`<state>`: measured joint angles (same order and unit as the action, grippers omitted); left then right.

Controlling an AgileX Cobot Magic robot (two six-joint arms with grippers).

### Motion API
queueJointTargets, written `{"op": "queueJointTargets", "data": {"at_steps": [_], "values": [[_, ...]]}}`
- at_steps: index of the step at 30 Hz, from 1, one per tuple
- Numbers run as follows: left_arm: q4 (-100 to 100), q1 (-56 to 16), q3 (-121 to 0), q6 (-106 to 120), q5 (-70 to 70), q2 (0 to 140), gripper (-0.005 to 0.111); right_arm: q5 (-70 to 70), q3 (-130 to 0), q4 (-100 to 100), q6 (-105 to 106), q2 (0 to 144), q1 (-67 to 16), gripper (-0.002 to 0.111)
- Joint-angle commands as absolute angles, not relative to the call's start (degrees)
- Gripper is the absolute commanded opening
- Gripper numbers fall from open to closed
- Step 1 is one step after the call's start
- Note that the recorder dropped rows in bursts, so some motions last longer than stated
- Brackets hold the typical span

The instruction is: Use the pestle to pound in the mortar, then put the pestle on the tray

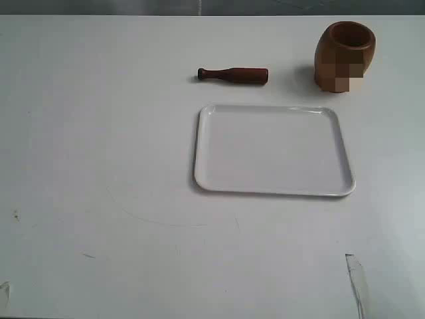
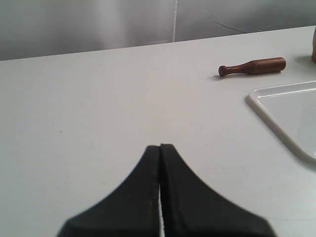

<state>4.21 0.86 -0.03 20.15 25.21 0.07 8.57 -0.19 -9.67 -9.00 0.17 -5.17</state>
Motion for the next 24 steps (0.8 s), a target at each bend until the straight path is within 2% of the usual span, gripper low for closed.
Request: {"op": "queueJointTargets", "data": {"at_steps": [1, 16, 24], "values": [[3.8, 0.4, 0.0, 19.7, 25.0, 0.0, 0.0, 7.9, 0.0, -9.5, -9.1, 0.0, -4.8, 0.0], [3.8, 0.4, 0.0, 19.7, 25.0, 0.0, 0.0, 3.6, 0.0, -9.3, -13.0, 0.0, -4.8, 0.0], [3.8, 0.4, 0.0, 19.7, 25.0, 0.0, 0.0, -1.8, 0.0, 2.6, -14.4, 0.0, -4.8, 0.0]]}}
